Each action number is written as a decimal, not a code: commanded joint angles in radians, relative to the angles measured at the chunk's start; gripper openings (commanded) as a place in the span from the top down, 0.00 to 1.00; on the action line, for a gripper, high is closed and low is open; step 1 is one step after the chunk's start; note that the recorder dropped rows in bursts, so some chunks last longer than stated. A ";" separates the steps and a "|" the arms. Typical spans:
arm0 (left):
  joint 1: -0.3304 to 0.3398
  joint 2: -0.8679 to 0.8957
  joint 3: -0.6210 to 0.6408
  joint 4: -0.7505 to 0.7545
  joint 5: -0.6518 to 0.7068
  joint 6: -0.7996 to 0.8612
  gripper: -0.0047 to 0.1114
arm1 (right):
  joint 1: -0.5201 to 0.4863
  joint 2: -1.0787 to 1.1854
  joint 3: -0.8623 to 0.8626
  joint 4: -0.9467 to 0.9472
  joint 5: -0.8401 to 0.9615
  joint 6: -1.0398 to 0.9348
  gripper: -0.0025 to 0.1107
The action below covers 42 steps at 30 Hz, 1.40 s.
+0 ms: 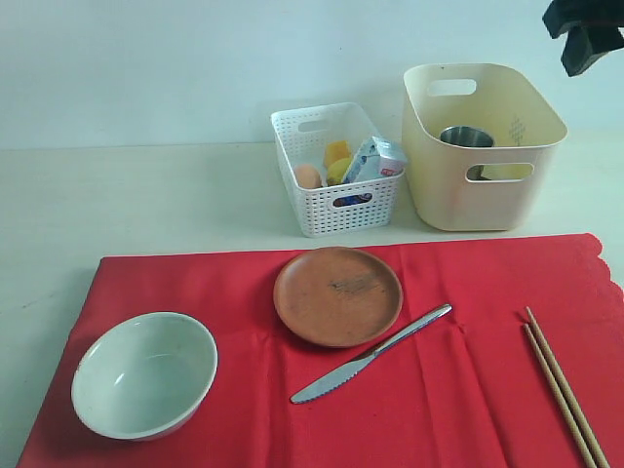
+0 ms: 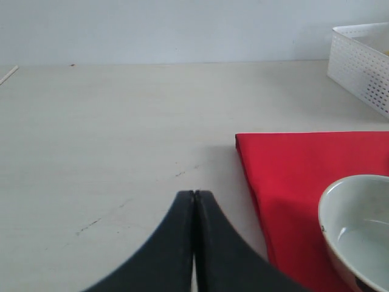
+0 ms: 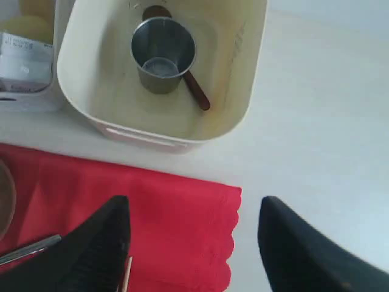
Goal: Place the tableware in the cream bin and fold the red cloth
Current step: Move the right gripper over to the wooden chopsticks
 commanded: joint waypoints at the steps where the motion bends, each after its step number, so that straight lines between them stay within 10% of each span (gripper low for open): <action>1: 0.002 -0.006 0.002 0.001 -0.008 -0.001 0.96 | -0.004 -0.104 0.121 0.000 -0.035 -0.003 0.45; 19: 0.002 -0.006 0.002 0.001 -0.008 -0.001 0.96 | -0.001 -0.316 0.636 0.159 -0.267 -0.027 0.45; 42: 0.002 -0.006 0.002 0.001 -0.008 -0.001 0.96 | 0.004 0.056 0.682 0.174 -0.174 -0.019 0.45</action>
